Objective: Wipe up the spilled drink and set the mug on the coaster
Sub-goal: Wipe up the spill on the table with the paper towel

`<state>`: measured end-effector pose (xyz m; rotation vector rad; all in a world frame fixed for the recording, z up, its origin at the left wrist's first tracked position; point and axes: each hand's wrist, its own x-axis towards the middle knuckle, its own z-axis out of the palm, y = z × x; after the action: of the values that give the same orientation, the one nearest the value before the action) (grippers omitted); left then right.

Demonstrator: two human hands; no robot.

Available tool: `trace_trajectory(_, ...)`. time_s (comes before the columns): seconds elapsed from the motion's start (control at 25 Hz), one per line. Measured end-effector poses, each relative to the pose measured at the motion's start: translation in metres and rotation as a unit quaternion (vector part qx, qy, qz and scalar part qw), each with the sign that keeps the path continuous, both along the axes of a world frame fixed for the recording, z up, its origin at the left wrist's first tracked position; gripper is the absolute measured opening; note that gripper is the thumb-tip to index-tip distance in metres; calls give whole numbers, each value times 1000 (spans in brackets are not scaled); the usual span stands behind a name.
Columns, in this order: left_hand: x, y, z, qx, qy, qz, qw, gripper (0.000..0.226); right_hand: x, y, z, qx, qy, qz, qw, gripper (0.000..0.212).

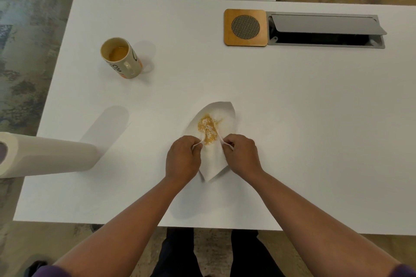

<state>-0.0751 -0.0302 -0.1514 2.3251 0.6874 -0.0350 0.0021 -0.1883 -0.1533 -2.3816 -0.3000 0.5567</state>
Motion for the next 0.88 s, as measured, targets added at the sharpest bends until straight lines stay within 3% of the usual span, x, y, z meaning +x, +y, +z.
trace_trajectory(0.08, 6, -3, 9, -81, 5, 49, 996, 11, 2, 7, 10, 93, 129, -81, 984, 13)
trace_trajectory(0.2, 15, -9, 17, -175, 8, 94, 980, 8, 6, 14, 19, 204, 251, -164, 932, 38)
trace_trajectory(0.28, 19, -13, 21, -228, 4, 125, 965, 6, 8, 17, 19, 229, 273, -160, 921, 48)
trace_trajectory(0.44, 19, -13, 27, -276, -11, 97, 956, 7, 12, 22, 26, 253, 310, -167, 901, 20)
trace_trajectory(0.56, 17, -13, 31, -307, -6, 70, 949, 18, 22, 20, 25, 225, 278, -171, 918, 20)
trace_trajectory(0.64, 16, -10, 34, -254, -27, 62, 965, 21, 30, 17, 26, 173, 230, -140, 947, 28)
trace_trajectory(0.72, 19, -3, 33, -61, -105, -29, 992, 21, 37, 15, 29, 75, 131, -38, 988, 34)
trace_trajectory(0.8, 28, 5, 30, 136, -156, -170, 964, 31, 41, 16, 34, -18, 36, 87, 995, 35)
trace_trajectory(0.88, 41, 10, 30, 232, -113, -249, 934, 37, 45, 19, 37, -76, -23, 159, 984, 38)
